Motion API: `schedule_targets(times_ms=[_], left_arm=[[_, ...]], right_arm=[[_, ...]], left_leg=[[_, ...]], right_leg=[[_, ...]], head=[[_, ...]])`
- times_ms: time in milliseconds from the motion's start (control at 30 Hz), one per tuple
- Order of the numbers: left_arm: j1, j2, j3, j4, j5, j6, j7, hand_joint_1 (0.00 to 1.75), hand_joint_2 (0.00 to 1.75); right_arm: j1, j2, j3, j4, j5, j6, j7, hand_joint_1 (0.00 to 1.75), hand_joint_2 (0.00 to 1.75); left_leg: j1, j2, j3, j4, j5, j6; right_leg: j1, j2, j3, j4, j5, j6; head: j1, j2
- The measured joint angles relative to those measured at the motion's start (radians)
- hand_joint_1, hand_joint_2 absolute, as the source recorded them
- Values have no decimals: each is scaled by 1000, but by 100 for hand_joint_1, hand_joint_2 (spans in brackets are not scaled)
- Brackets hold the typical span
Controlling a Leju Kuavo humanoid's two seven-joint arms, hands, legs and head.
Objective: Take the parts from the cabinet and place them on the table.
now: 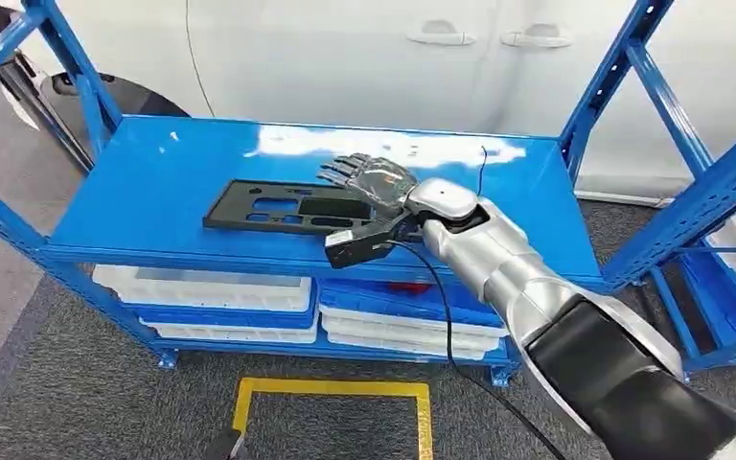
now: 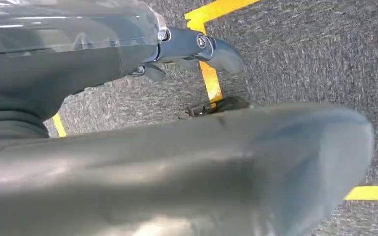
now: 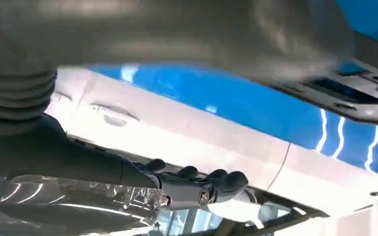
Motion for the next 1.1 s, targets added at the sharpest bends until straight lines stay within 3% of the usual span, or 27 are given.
schedule_targets(times_ms=[33,100,133,233,300,333,367,433,467,500,567,600,633,667,700,767,800,833,867,933,967,1000,1033,1100], left_arm=[[0,0,0,0,0,0,0,0,0],[1,-3,0,0,0,0,0,0,0],[2,-6,0,1,0,0,0,0,0],[-2,-5,0,1,-2,-3,-2,0,0],[-3,-3,0,1,-2,-3,-3,0,0],[-4,-3,0,1,-2,-3,-5,0,0],[-4,-3,0,1,-2,-3,-6,0,0],[-3,-1,0,1,-2,-3,-6,0,0],[-1,0,0,1,-2,-3,-6,0,0],[0,0,0,1,-1,-3,-5,0,0],[0,2,0,1,-1,-3,-6,0,0],[-1,2,0,1,-1,-3,-6,0,0],[-1,2,0,1,0,-3,-6,0,0],[-3,2,0,1,0,-3,-6,0,0],[-2,3,0,1,0,-3,-5,0,0],[-1,4,1,1,1,-2,-6,0,0],[-1,4,1,1,2,-2,-5,0,0],[-2,4,1,1,2,0,-6,0,0],[-1,4,1,1,5,0,-5,0,0],[1,6,3,1,10,1,-6,0,0],[2,7,4,1,11,1,-5,0,0],[3,7,5,1,12,1,-5,0,0],[4,7,6,1,12,1,-6,0,0],[4,7,7,1,12,1,-6,0,0]], right_arm=[[-2,0,0,0,0,0,0,0,175],[-3,-2,0,0,1,0,4,0,175],[-3,-4,0,2,1,1,7,0,175],[-1,-2,2,3,4,16,6,0,175],[-1,-4,3,3,6,23,7,0,175],[-2,-4,4,4,7,26,6,0,175],[-3,-3,5,4,7,39,5,0,175],[5,-2,15,7,8,93,3,0,175],[11,-2,18,10,8,115,3,0,175],[16,-2,20,13,8,124,3,0,175],[17,-2,24,15,7,129,3,0,175],[15,-2,27,15,7,143,2,0,175],[13,-2,33,17,7,163,2,0,175],[10,-2,38,19,6,187,3,0,175],[10,-2,43,23,6,215,3,0,175],[13,-2,57,30,4,249,2,0,175],[14,-2,62,34,2,253,2,0,175],[13,-2,64,37,-3,254,3,0,175],[11,-3,65,38,-7,255,3,0,175],[11,-4,67,40,-10,262,3,0,175],[11,-4,69,41,-10,268,3,0,175],[10,-4,72,42,-11,272,2,0,175],[8,-4,74,42,-14,275,3,0,175],[-5,-4,77,42,-19,275,2,0,175]], left_leg=[[-1,-2,13,0,-9,0],[-1,-4,39,0,-32,-5],[-5,-4,39,0,-40,-14],[-2,-1,37,-5,-49,-28],[-6,4,43,-4,-66,-36],[-5,5,26,40,-84,-42],[-3,5,-10,106,-111,-45],[-2,5,-121,287,-172,-51],[-1,5,-154,328,-170,-55],[0,5,-161,314,-136,-59],[4,5,-119,186,-37,-63],[8,5,-71,66,36,-64],[6,4,-56,39,25,-61],[1,2,-47,14,22,-51],[1,2,-52,20,22,-38],[-1,2,-52,19,24,-25],[6,3,-47,10,30,-16],[5,3,-46,9,31,-13],[5,4,-46,9,30,-7],[4,7,-46,9,29,-4],[3,7,-46,10,28,-4],[3,7,-45,10,28,-4],[3,6,-43,10,27,-4],[3,3,-37,12,22,-8]], right_leg=[[2,0,15,-74,65,-6],[18,-1,72,-279,199,-26],[27,-2,84,-289,185,-32],[28,0,90,-315,157,-41],[13,-1,107,-334,153,-46],[14,1,118,-341,149,-52],[15,0,122,-342,146,-55],[16,1,129,-341,136,-55],[15,1,133,-340,131,-55],[14,2,139,-337,126,-53],[11,2,149,-327,114,-48],[9,3,156,-318,103,-42],[10,4,157,-317,99,-38],[14,6,151,-311,99,-33],[14,6,148,-313,102,-27],[14,6,150,-316,103,-18],[12,6,147,-311,97,-12],[9,4,137,-285,78,-7],[8,3,107,-220,40,-3],[7,3,19,-39,-35,3],[6,2,-11,17,-46,4],[6,2,-18,23,-34,3],[6,1,1,-21,-1,0],[6,0,95,-209,92,-10]], head=[[0,0],[0,0],[0,0],[0,0],[0,0],[-1,0],[0,0],[0,0],[0,0],[0,0],[0,0],[0,0],[0,0],[0,0],[0,0],[0,0],[0,0],[0,0],[0,0],[0,0],[0,0],[0,0],[0,0],[0,0]])
